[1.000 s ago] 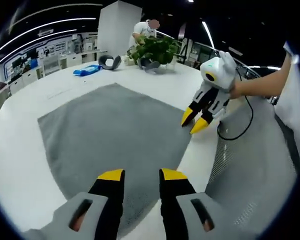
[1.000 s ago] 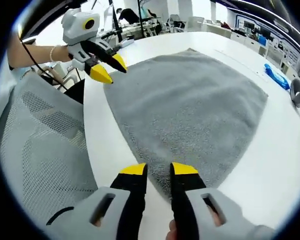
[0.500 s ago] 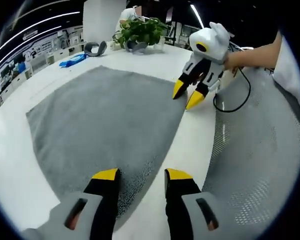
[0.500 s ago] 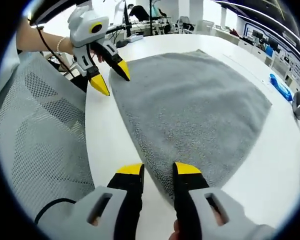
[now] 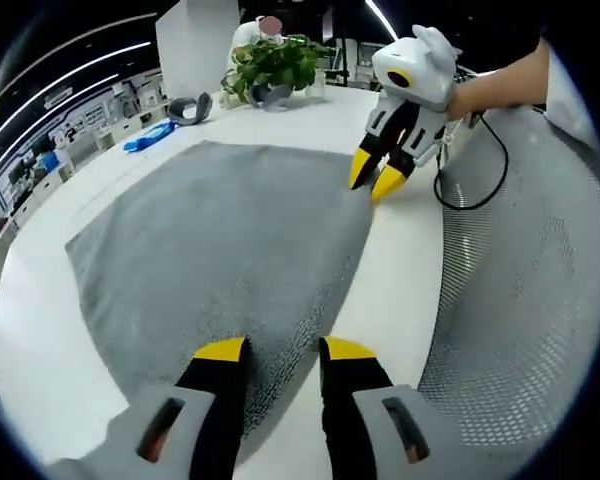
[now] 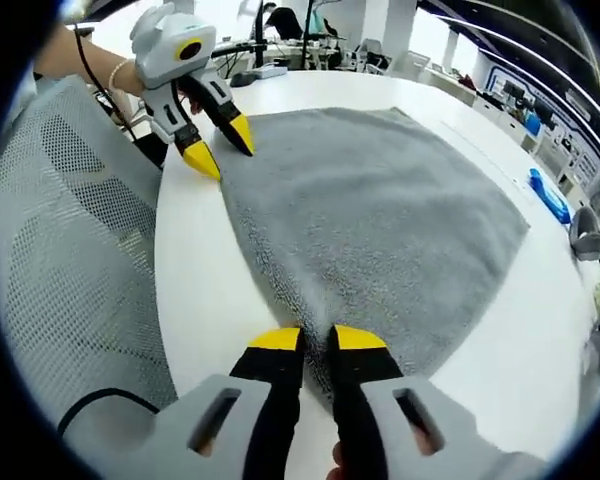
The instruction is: Fold the towel on the table until its edges align and the towel forms a compact rectangular stack.
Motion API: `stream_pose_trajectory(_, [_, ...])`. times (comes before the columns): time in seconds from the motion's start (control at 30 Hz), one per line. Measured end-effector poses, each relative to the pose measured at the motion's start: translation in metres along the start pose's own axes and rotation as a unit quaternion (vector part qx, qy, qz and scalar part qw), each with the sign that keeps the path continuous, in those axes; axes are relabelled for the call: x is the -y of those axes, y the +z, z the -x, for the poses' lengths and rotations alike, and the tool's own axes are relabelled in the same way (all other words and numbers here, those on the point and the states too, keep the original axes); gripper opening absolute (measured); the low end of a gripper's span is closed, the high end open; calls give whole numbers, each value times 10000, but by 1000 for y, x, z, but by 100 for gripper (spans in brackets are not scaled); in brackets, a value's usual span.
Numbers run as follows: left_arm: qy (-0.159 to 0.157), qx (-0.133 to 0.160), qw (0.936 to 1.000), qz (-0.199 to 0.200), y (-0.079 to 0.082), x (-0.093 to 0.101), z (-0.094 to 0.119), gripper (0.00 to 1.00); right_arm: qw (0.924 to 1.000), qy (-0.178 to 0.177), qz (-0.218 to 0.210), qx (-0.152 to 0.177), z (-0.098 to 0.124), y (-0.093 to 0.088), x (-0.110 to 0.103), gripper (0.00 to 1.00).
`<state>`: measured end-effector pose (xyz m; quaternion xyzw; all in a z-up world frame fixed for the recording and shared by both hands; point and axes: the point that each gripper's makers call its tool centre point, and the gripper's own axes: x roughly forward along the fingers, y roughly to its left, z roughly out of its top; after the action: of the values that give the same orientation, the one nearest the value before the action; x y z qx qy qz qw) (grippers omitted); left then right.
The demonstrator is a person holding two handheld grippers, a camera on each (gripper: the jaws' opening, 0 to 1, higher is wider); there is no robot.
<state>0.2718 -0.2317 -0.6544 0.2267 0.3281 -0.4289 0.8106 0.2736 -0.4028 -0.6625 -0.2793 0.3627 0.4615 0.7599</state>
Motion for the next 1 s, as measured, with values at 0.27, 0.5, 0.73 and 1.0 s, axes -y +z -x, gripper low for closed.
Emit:
stream_pose_trajectory(0.27, [222, -61, 9990, -394, -1, -6, -2, 7, 9999, -59, -92, -49, -1, 1, 4, 2])
stream_pose_trajectory(0.5, [278, -292, 9970, -666, 0, -5, 0, 5, 9998, -10, -142, -172, 3, 5, 5, 2])
stream_pose_trajectory(0.73, [337, -290, 9976, -529, 14, -11, 15, 5, 9988, -80, -486, -78, 23, 24, 14, 1])
stream_pose_trajectory(1.0, [542, -119, 9968, -580, 42, -22, 35, 5, 9980, -316, -545, 107, 41, 41, 27, 1])
